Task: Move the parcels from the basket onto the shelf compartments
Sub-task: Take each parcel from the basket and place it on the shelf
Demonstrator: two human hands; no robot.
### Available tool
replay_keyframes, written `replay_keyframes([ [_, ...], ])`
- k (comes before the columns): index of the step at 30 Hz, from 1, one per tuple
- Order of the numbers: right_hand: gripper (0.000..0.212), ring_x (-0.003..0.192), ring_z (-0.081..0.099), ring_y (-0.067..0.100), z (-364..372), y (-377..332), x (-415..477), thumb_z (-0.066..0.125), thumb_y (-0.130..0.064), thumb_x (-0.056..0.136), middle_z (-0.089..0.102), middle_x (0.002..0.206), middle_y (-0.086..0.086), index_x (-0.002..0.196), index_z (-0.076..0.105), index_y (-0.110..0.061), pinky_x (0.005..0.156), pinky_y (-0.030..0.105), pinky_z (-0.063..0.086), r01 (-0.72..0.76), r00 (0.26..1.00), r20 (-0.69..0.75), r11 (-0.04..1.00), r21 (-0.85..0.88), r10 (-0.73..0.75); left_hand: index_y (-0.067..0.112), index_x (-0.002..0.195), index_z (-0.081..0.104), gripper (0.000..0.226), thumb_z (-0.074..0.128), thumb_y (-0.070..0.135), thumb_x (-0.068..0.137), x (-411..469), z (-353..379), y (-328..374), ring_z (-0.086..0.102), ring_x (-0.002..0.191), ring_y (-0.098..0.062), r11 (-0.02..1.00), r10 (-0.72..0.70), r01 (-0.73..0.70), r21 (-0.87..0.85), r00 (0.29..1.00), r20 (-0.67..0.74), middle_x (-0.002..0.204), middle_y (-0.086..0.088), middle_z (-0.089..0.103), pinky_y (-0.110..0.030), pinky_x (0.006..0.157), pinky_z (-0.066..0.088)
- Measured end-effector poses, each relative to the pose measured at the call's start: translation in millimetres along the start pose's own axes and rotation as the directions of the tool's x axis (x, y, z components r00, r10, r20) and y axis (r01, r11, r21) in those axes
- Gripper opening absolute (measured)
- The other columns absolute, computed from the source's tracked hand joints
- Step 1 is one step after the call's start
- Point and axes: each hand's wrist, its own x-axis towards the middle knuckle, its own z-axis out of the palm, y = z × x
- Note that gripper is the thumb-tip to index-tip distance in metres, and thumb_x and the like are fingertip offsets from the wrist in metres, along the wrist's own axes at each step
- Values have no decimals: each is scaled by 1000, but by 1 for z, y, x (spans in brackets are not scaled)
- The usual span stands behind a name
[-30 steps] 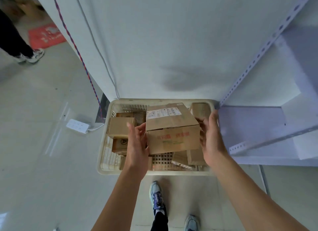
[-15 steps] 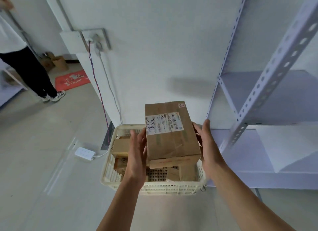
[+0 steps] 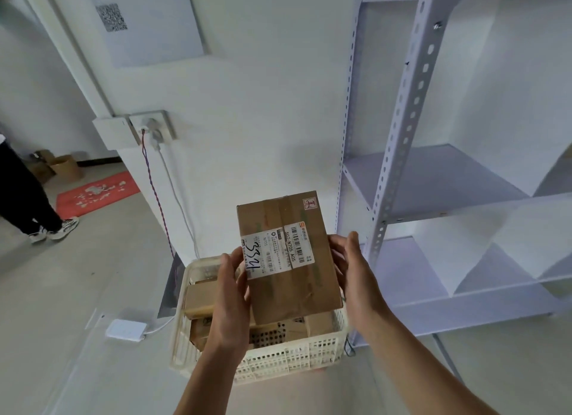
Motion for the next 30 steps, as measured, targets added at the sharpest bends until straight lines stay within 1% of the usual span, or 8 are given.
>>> replay_keyframes([
  [5, 54, 124, 66, 10, -8, 0, -32, 28, -73, 95, 75, 122, -20, 127, 63, -48, 105, 42, 53, -41, 999, -26, 999, -3, 41, 48, 137, 61, 58, 31, 76, 95, -29, 3, -3, 66, 126, -6, 1000, 26, -26, 12, 998, 63, 133, 16, 73, -31, 95, 53],
  [8, 58, 124, 64, 9, -19, 2, -51, 28, -77, 92, 75, 122, -19, 126, 65, -49, 106, 44, 50, -40, 997, -70, 999, -16, 39, 49, 137, 64, 59, 33, 81, 98, -42, 8, -8, 65, 130, -10, 999, 9, -14, 41, 992, 126, 138, 12, 71, -44, 111, 48],
  [10, 60, 116, 68, 5, -30, 4, -61, 28, -76, 92, 77, 116, -19, 124, 67, -45, 96, 37, 54, -36, 994, -102, 999, -23, 33, 49, 142, 61, 64, 32, 80, 94, -51, 16, -11, 61, 135, -11, 998, -9, -3, 67, 984, 176, 143, 13, 68, -48, 118, 42],
  [13, 54, 98, 74, 0, -54, 9, -69, 27, -68, 98, 80, 104, -17, 118, 67, -38, 72, 19, 56, -20, 989, -150, 999, -34, 15, 51, 140, 60, 61, 30, 77, 93, -64, 34, -17, 61, 133, -2, 994, -19, -5, 108, 973, 228, 142, 20, 67, -42, 117, 40],
  [20, 51, 81, 76, -1, -132, 20, -73, 22, -55, 109, 80, 87, -18, 105, 67, -30, 57, 12, 55, -45, 975, -221, 999, -24, 38, 44, 149, 57, 65, 32, 74, 97, -73, 93, -55, 55, 141, -8, 983, -96, 48, 179, 958, 269, 147, 14, 65, -52, 126, 31],
  [24, 50, 82, 75, -3, -190, 28, -64, 20, -53, 111, 80, 88, -19, 107, 65, -33, 58, 12, 55, -80, 969, -236, 997, -16, 74, 49, 148, 56, 63, 36, 79, 96, -73, 143, -92, 49, 147, -9, 971, -143, 82, 226, 952, 270, 154, 12, 58, -50, 128, 29],
  [28, 49, 87, 74, -5, -263, 34, -44, 20, -51, 111, 80, 95, -20, 112, 65, -34, 65, 11, 55, -123, 965, -231, 992, 11, 122, 50, 151, 51, 61, 34, 74, 99, -67, 205, -139, 50, 143, 1, 960, -192, 136, 244, 955, 224, 153, 21, 57, -43, 123, 33],
  [30, 48, 90, 72, -10, -300, 38, -29, 19, -51, 111, 78, 96, -27, 114, 65, -37, 75, 12, 53, -149, 961, -236, 989, 10, 147, 52, 149, 51, 58, 34, 73, 98, -62, 237, -161, 53, 137, 9, 956, -215, 164, 241, 955, 203, 146, 29, 60, -36, 118, 35],
])
